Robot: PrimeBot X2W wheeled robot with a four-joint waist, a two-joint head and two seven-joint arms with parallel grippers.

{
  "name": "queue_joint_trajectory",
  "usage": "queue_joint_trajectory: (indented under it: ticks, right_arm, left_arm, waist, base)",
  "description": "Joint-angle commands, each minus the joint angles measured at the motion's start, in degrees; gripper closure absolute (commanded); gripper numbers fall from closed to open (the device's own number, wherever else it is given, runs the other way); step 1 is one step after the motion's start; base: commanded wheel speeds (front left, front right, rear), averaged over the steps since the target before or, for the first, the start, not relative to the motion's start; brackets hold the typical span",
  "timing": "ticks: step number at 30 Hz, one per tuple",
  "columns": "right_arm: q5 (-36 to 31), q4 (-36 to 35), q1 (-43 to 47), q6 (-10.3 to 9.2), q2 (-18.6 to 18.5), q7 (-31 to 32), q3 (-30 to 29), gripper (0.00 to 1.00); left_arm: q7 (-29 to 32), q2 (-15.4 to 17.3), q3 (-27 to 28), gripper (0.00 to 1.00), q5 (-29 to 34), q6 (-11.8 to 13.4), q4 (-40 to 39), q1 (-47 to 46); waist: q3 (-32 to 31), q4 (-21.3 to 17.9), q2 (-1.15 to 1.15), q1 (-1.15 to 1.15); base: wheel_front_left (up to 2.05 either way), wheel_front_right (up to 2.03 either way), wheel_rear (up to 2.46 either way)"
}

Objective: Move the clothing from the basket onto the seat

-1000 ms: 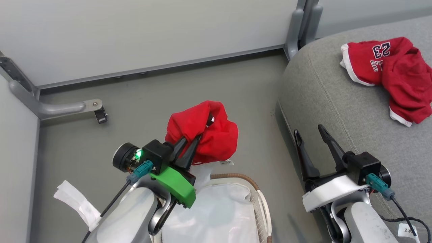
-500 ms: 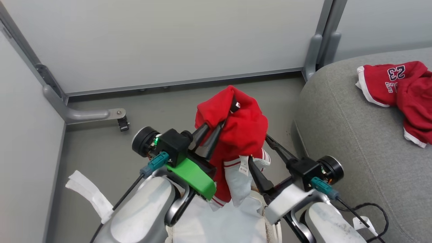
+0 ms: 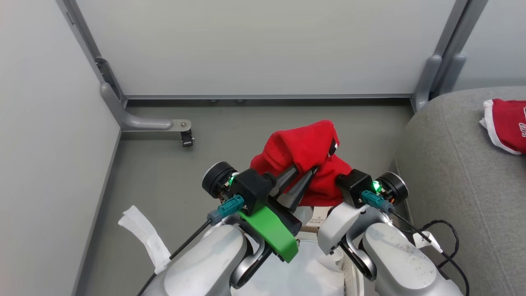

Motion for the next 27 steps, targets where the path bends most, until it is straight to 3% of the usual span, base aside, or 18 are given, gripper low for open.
queue_joint_trajectory:
  ticks: [1,8,9,10,11,17,27]
  right_arm:
    - [0.91,-0.13,-0.58,-0.08,-0.23,-0.28,-0.15,1.0]
    - [1.95,-2.16,0.4,-0.08,-0.27,-0.28,-2.17,1.0]
    - [1.84,-2.53,0.72,-0.08,-0.25,-0.27,-2.53,1.0]
    - [2.02,-3.27,1.13,-0.08,-0.25,-0.28,-3.25,1.0]
    - [1.9,-3.92,1.3,-0.08,-0.25,-0.28,-3.63,1.0]
    - [1.75,-8.28,3.2,-0.08,-0.24,-0.28,-7.66,1.0]
    - [0.96,-14.46,7.48,-0.08,-0.2,-0.28,-12.78,1.0]
  left_arm:
    - [-0.21,0.0,-0.02,1.0,-0.43,-0.17,0.1,-0.82]
    - [-0.2,0.94,1.65,1.0,-0.25,-0.15,0.58,0.44]
    - [-0.19,0.96,1.93,0.84,-0.06,-0.15,0.7,0.77]
    - [-0.11,0.93,2.05,0.46,-0.12,-0.15,0.86,1.21]
    - [-0.09,0.97,2.38,0.0,0.05,-0.15,0.93,1.38]
    - [-0.08,1.84,4.77,0.0,1.54,-0.15,1.63,2.31]
    - [-0.09,2.89,7.89,0.0,4.39,-0.15,2.05,4.28]
  waist:
    - [-0.12,1.19,0.0,0.01]
    - [0.23,0.05,0.0,0.01]
    - [0.33,-0.45,0.0,0.01]
    - [0.44,-1.22,0.0,0.01]
    - [0.58,-1.93,0.0,0.01]
    - [2.22,-9.36,0.0,0.01]
    - [5.29,-27.82,0.0,0.01]
  base:
    - [0.0,0.0,0.0]
    - [0.0,0.0,0.0]
    - [0.0,0.0,0.0]
    - [0.0,0.0,0.0]
    - [0.0,0.0,0.0]
    - [0.0,0.0,0.0]
    - [0.0,0.0,0.0]
